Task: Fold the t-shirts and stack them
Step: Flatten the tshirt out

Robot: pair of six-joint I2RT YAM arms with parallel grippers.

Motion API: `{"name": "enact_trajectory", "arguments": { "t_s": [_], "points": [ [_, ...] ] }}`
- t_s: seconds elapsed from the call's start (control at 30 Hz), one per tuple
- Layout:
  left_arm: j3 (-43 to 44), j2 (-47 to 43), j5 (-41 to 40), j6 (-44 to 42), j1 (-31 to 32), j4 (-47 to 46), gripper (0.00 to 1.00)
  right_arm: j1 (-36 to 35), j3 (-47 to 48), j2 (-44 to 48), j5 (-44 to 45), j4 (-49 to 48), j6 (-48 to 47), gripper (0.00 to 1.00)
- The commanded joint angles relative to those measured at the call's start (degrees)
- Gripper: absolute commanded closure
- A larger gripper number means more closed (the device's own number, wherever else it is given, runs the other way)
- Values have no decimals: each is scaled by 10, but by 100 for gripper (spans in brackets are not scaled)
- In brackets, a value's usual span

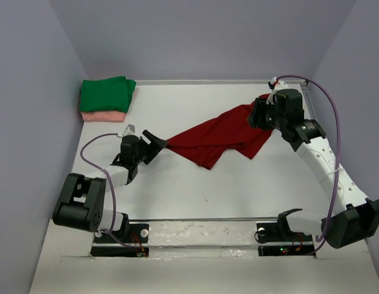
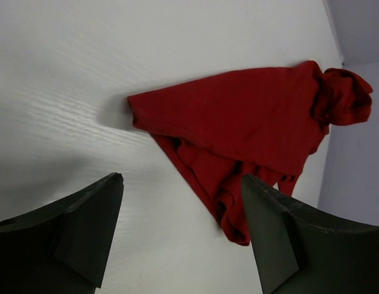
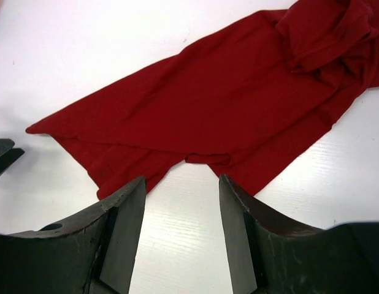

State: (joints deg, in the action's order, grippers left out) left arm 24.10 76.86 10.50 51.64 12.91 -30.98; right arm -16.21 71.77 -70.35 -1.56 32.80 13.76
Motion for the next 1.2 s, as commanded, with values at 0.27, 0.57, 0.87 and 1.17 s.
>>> {"name": "enact_trajectory", "arguments": {
  "t_s": [0.27,0.57,0.87,1.17],
  "points": [
    [24,70,134,37,-57,-127,22,0,-1,30,1,4,-4,44],
    [64,79,105,4,-78,-57,22,0,10,21,-11,5,0,44],
    [81,119,113,7,-78,-63,23,0,12,20,-3,5,-3,44],
    [82,121,102,-2,-77,-36,31,0,7,19,-4,2,-4,44]
  ]
}}
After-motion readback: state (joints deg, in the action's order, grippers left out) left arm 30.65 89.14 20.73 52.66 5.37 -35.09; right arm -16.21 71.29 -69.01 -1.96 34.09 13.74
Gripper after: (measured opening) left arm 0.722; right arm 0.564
